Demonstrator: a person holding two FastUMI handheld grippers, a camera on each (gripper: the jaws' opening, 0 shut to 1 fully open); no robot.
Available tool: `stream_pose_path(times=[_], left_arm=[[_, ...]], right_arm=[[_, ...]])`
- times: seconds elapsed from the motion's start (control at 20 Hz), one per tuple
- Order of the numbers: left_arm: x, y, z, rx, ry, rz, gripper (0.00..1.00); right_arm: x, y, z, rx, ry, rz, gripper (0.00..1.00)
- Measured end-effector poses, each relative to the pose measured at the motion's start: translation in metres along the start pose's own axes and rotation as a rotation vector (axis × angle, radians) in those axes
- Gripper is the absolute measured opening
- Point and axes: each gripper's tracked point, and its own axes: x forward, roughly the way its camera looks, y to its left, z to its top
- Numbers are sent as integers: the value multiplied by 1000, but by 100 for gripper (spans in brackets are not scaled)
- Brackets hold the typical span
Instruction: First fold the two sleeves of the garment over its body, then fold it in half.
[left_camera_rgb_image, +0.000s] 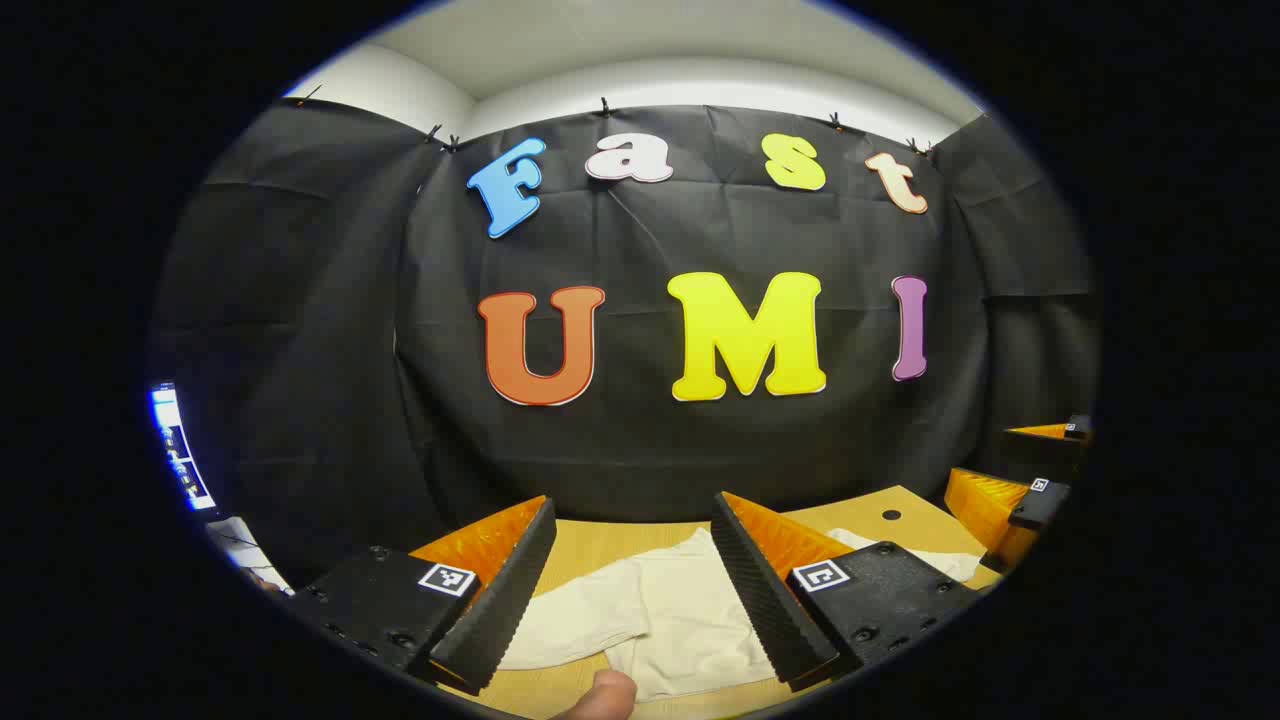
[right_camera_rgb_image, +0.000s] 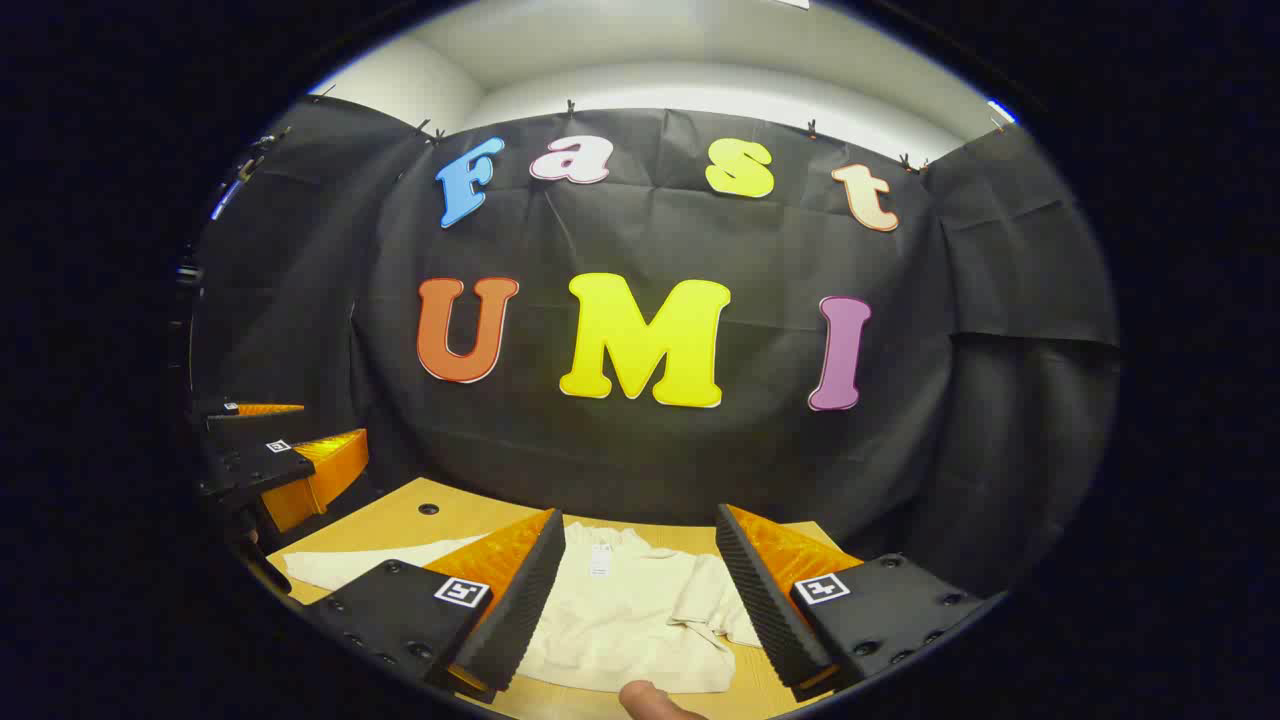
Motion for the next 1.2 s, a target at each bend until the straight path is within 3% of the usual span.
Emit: stream_pose_path(times=[0.3, 0.8, 1.2], left_arm=[[19, -7, -3, -20, -4, 10, 99], [42, -57, -6, -16, 0, -99, 99], [47, -67, -14, -20, 36, -86, 99]], right_arm=[[13, -7, 8, 0, -31, 12, 94], [23, -44, 13, -11, -55, -73, 94], [36, -67, 7, 6, -39, -87, 95]])
